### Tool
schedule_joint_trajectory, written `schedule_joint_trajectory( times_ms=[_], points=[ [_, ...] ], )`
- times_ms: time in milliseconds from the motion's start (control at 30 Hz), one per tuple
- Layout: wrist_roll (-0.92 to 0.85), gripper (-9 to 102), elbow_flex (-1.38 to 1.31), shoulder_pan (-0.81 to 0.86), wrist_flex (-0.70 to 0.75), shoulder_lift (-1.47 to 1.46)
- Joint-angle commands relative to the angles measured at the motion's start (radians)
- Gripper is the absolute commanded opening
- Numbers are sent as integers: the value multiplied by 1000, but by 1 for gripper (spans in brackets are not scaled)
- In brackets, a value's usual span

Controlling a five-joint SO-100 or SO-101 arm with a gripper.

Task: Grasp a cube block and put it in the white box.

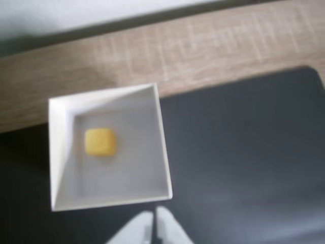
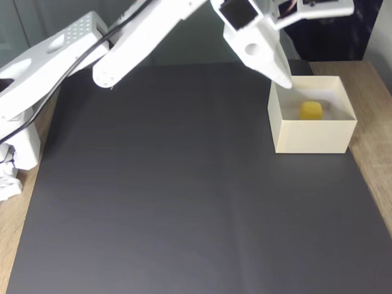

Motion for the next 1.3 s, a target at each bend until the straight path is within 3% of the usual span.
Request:
schedule_joint_trajectory(
  times_ms=[0, 767, 1033, 1200, 1267],
  points=[
    [-11, 0, -41, -14, 46, 103],
    [-123, 0, 5, -78, 112, 351],
    [-78, 0, 502, -55, 71, 715],
    [-115, 0, 1200, -54, -230, 1161],
    [-117, 0, 1331, -64, -241, 1261]
  ],
)
